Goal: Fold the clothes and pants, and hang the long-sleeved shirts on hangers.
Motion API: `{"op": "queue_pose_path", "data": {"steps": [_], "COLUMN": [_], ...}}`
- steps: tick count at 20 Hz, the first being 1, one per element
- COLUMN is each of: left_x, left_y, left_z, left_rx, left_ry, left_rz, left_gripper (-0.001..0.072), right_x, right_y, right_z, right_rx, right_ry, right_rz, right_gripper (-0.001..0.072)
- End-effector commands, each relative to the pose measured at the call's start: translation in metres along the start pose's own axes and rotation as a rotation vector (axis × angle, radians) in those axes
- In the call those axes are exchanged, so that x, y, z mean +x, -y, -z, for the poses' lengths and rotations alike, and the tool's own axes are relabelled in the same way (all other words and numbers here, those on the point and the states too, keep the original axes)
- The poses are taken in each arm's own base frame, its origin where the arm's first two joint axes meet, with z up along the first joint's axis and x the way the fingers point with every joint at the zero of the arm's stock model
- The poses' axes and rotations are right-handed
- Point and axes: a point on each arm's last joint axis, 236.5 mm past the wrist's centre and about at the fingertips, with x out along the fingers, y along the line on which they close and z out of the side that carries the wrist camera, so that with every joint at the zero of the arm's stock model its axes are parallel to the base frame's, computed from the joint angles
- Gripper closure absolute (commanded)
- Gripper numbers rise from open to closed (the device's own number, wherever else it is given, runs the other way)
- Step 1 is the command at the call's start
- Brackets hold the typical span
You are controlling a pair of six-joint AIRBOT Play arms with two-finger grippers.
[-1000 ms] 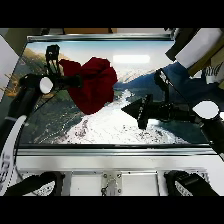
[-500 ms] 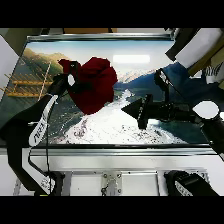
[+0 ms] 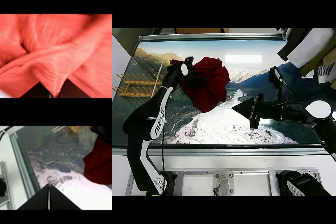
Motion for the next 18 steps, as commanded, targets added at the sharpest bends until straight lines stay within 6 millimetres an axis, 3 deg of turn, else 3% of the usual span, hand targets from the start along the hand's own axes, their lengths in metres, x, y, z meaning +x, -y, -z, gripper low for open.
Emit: {"op": "queue_pose_path", "data": {"steps": [1, 3, 5, 8, 10, 12, 13, 15, 17, 18], "left_x": [-0.109, -0.203, -0.292, -0.411, -0.461, -0.465, -0.449, -0.393, -0.322, -0.284], "left_y": [0.052, 0.095, 0.14, 0.192, 0.215, 0.211, 0.196, 0.149, 0.102, 0.08], "left_z": [-0.049, -0.067, -0.059, -0.022, 0.011, 0.032, 0.037, 0.048, 0.069, 0.084], "left_rx": [0.119, 0.177, 0.22, 0.291, 0.371, 0.41, 0.386, 0.276, 0.202, 0.16], "left_ry": [0.185, 0.377, 0.548, 0.774, 0.854, 0.846, 0.8, 0.647, 0.462, 0.368], "left_rz": [0.077, 0.152, 0.274, 0.439, 0.509, 0.476, 0.42, 0.276, 0.151, 0.101], "left_gripper": [0.0685, 0.0685, 0.0685, 0.0685, 0.0685, 0.0685, 0.0685, 0.0685, 0.0685, 0.0685], "right_x": [-0.002, -0.003, -0.016, -0.077, -0.128, -0.164, -0.174, -0.175, -0.166, -0.16], "right_y": [-0.014, -0.006, 0.03, 0.095, 0.121, 0.133, 0.133, 0.128, 0.123, 0.122], "right_z": [-0.023, -0.023, -0.022, -0.024, -0.027, -0.022, -0.016, 0.003, 0.024, 0.033], "right_rx": [0.064, 0.073, 0.103, 0.113, 0.175, 0.245, 0.259, 0.299, 0.347, 0.369], "right_ry": [0.097, 0.096, 0.074, 0.012, 0.022, 0.042, 0.024, -0.045, -0.131, -0.171], "right_rz": [-0.058, -0.028, 0.126, 0.489, 0.696, 0.825, 0.852, 0.841, 0.798, 0.775], "right_gripper": [0.0684, 0.0688, 0.0689, 0.0688, 0.0688, 0.0688, 0.0688, 0.0688, 0.0686, 0.065]}}
